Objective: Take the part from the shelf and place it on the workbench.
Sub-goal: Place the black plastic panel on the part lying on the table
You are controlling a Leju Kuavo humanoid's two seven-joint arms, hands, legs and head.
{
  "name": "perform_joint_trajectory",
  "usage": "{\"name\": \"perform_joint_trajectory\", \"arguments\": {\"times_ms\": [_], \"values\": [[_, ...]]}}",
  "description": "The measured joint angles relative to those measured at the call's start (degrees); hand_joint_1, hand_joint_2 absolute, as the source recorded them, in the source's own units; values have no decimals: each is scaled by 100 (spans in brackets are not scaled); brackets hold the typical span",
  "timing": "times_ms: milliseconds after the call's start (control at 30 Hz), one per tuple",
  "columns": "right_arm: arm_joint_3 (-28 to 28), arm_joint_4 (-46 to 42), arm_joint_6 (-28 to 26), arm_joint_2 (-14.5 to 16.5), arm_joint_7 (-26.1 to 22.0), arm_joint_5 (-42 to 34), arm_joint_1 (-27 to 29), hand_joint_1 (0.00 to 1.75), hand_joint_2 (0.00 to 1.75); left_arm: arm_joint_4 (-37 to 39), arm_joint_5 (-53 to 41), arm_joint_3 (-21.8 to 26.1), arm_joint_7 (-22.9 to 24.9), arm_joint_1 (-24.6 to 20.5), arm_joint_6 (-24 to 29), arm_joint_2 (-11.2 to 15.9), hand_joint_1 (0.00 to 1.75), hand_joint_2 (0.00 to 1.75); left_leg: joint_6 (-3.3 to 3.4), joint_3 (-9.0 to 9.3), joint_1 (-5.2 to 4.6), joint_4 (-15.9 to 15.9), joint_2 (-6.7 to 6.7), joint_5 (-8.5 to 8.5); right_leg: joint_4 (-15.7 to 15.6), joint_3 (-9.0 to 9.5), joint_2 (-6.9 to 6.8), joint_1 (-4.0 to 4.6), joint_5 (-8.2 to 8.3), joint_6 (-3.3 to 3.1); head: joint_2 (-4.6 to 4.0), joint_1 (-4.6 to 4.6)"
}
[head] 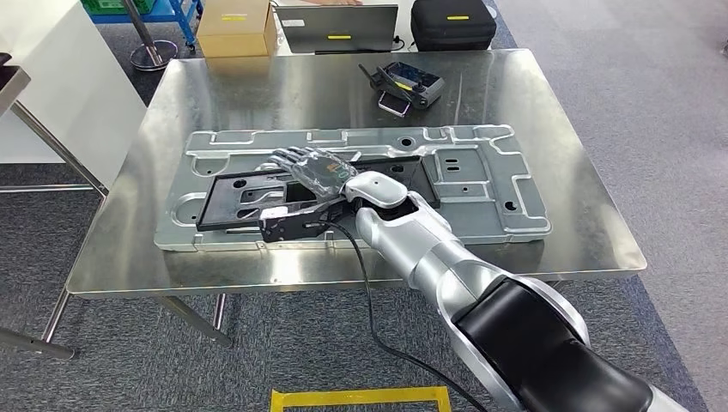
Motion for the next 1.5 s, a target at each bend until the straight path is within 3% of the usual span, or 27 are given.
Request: {"name": "perform_joint_trajectory", "arguments": {"times_ms": [200,300,400,567,800,933,1000,1100,1133,1167,1233,1267,1333,1433,1500], "values": [[-796,-2072,334,-19,-359,-2552,823,0,175,0,-132,22,-58,16,-89,-2,0,0,0,-1,-1,0,-2,-1,-3,-2,-3,-1,0,0,0,0],[-1064,-3629,206,-155,-403,-4124,1323,0,175,0,-247,21,-76,36,-123,-2,0,0,2,-3,-1,1,-8,-3,-12,0,-10,-1,-1,0,0,0],[-1218,-5085,-76,-408,-410,-4954,1664,0,175,0,-320,20,-83,66,-141,-2,0,0,3,-3,-1,0,-8,-9,-18,3,-8,-3,-1,1,0,0],[-1412,-6837,-458,-891,-642,-5294,2117,0,175,0,-387,16,-166,72,-118,-2,0,0,5,2,-2,1,-5,-14,-28,9,-4,-3,0,1,0,0],[-1646,-8024,-544,-1474,-1135,-5639,2645,0,175,0,-367,15,-289,73,-117,-2,0,0,5,5,-2,1,-4,-15,-29,13,-2,-1,0,1,0,0],[-1713,-8587,-637,-1653,-1468,-5650,3059,0,175,0,-318,17,-296,75,-126,9,0,0,119,116,5,-141,4,25,-168,122,-7,-33,44,77,0,0],[-1743,-8877,-756,-1710,-1601,-5645,3343,0,175,0,-302,18,-298,80,-125,3,0,0,170,292,48,-404,24,133,18,97,-14,-2,-114,77,0,3],[-1777,-9150,-808,-1792,-1681,-5658,3718,0,175,0,-293,21,-297,75,-125,-3,0,0,170,366,72,-498,42,166,988,-379,-14,-12,-588,82,0,4],[-1786,-9205,-815,-1815,-1691,-5660,3810,0,131,0,-291,21,-297,75,-125,-4,0,0,152,362,77,-476,44,148,1182,-491,-17,-27,-623,98,0,4],[-1794,-9248,-840,-1830,-1701,-5651,3878,0,87,0,-284,22,-298,76,-129,-5,0,0,127,357,87,-443,45,125,1176,-500,-22,-45,-552,119,0,4],[-1805,-9328,-973,-1853,-1735,-5579,4012,0,0,0,-232,33,-301,76,-169,-10,0,0,51,340,123,-321,43,52,582,-210,-40,-88,-211,168,0,4],[-1813,-9364,-1085,-1861,-1771,-5506,4126,0,0,-1,-188,50,-306,72,-200,-9,0,0,0,321,130,-239,34,6,269,-49,-35,-93,-73,170,0,4],[-1830,-9455,-1367,-1868,-1878,-5352,4496,0,0,-2,-98,110,-327,67,-256,-7,0,0,-97,277,123,-101,9,-64,-19,100,-17,-75,8,88,0,4],[-1888,-9539,-1791,-1876,-2012,-5206,5124,0,0,-2,-31,192,-348,81,-277,-13,0,0,-192,258,142,-58,2,-105,45,49,-4,-38,-4,-86,0,3],[-1985,-9556,-2099,-1880,-2032,-5086,5533,0,0,-2,-8,243,-344,84,-278,-15,0,0,-221,164,155,185,17,-346,33,19,-20,-32,25,-175,0,3]]}}
